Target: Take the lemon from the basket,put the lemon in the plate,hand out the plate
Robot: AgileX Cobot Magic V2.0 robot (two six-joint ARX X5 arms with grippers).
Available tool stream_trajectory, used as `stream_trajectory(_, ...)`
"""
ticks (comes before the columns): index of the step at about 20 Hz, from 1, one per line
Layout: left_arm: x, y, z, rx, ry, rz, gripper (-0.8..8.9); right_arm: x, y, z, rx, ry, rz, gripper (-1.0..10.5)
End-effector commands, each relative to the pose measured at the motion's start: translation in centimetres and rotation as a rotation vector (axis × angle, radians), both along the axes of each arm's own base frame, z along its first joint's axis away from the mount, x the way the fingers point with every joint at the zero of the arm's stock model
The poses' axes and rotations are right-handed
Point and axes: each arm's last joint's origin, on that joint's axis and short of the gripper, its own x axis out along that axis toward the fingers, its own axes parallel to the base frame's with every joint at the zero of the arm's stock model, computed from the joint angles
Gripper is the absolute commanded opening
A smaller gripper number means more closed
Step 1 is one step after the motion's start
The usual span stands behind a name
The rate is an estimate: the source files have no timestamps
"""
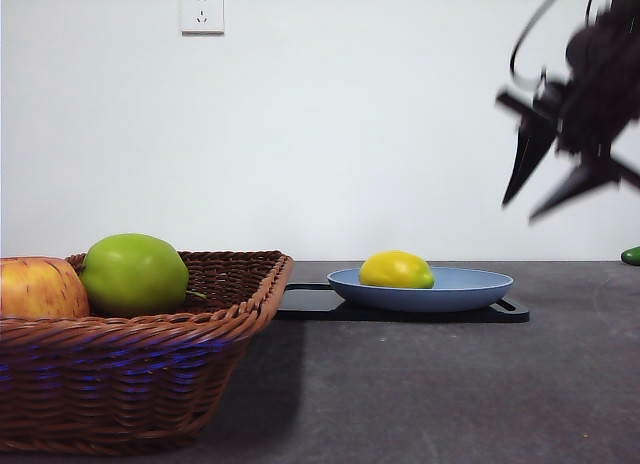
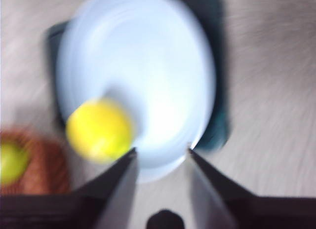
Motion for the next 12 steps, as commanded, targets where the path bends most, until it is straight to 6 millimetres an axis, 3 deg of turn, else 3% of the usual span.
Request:
stream_trajectory(1,1.0,-0.4,0.0,0.115,-0.069,0.017,1.25,-1.7,1.4,2.7,-0.031,-0.075,0.128,0.6)
stream_trajectory(2,1.6,-0.5,-0.3,0.167,-0.078,0.02,0.22,-3.1,2.1,4.1,-0.044,-0.093,0.184,0.4)
stream_trajectory(5,3.2,-0.5,-1.7,0.295,-0.031,0.032,0.06,-6.8,4.4,7.4,-0.094,-0.164,0.308,0.0)
stream_trajectory(8,4.6,1.3,-3.2,0.368,0.108,0.061,0.06,-10.2,6.8,10.1,-0.308,-0.292,0.294,0.0)
stream_trajectory(12,5.7,4.4,-4.8,0.265,0.187,0.129,0.06,-14.0,9.2,10.6,-0.426,-0.528,0.201,0.0)
